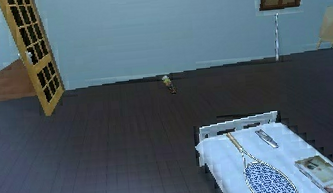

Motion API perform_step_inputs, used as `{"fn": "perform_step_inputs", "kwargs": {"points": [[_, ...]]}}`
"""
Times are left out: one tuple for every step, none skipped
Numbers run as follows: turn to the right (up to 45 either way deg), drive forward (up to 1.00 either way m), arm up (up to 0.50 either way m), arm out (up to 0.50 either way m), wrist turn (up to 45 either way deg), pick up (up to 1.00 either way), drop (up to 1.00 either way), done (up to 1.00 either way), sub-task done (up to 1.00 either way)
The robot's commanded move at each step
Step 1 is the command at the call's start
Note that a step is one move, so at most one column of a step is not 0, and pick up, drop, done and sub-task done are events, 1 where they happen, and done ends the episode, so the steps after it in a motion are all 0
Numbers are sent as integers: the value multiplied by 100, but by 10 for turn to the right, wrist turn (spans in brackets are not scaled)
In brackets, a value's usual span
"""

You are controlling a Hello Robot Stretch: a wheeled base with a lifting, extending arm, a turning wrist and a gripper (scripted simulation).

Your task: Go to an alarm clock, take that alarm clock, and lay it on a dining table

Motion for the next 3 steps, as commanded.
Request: {"fn": "perform_step_inputs", "kwargs": {"points": [[0, 0, 0, 0, 0, 100, 0, 0, 0], [0, 0, 10, 0, 0, 0, 0, 0, 0], [0, 0, 50, 0, 0, 0, 0, 0, 0]]}}
